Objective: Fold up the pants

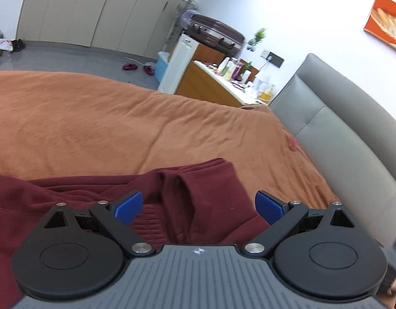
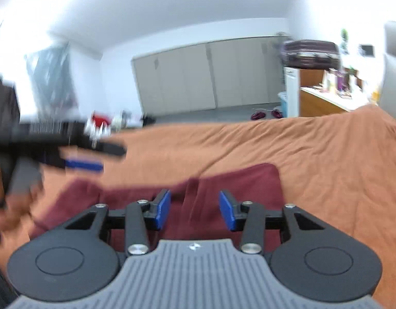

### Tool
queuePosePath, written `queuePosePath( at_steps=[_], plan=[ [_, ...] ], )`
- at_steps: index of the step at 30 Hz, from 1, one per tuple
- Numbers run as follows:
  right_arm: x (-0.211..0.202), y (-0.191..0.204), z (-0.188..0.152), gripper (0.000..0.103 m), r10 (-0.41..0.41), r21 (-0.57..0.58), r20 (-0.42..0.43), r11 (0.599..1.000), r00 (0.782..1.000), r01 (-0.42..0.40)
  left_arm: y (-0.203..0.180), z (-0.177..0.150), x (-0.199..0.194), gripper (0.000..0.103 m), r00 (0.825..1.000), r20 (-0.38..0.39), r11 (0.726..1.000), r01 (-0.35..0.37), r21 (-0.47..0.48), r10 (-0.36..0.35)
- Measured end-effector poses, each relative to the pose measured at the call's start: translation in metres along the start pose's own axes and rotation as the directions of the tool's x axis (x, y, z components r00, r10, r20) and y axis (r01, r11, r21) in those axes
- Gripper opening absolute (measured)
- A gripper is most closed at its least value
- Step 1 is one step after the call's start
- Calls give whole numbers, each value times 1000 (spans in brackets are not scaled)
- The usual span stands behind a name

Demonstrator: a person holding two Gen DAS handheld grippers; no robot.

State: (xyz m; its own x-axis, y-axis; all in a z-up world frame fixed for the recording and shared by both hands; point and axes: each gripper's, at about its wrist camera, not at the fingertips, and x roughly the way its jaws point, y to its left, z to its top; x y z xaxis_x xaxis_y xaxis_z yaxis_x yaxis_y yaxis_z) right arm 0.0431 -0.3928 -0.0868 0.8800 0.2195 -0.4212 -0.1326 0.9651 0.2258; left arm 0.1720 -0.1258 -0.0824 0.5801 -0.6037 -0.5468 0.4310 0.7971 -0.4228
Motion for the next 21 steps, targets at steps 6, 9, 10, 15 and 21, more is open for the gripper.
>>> queuePosePath(
  at_steps=[6,9,10,15,21],
  plan=[
    [59,-13,2,9,-67,-14,-147,998,987,65,-4,-7,19,103,1000,-16,1000,-3,-13,3],
    [87,-6,-14,3,-25,-20,-244,1000,969,21,-10,-1,37,103,998,-39,998,56,-16,-56],
    [89,-3,-18,4,-31,-32,-261,999,965,24,-13,2,44,103,995,-41,996,92,-9,-92],
    [83,-2,-54,6,-49,-7,-362,999,931,50,-36,11,97,103,964,-167,979,202,-34,-205],
    [57,-25,-49,55,39,260,-353,964,935,57,-12,5,146,103,947,-278,980,121,-156,-161]
  ],
)
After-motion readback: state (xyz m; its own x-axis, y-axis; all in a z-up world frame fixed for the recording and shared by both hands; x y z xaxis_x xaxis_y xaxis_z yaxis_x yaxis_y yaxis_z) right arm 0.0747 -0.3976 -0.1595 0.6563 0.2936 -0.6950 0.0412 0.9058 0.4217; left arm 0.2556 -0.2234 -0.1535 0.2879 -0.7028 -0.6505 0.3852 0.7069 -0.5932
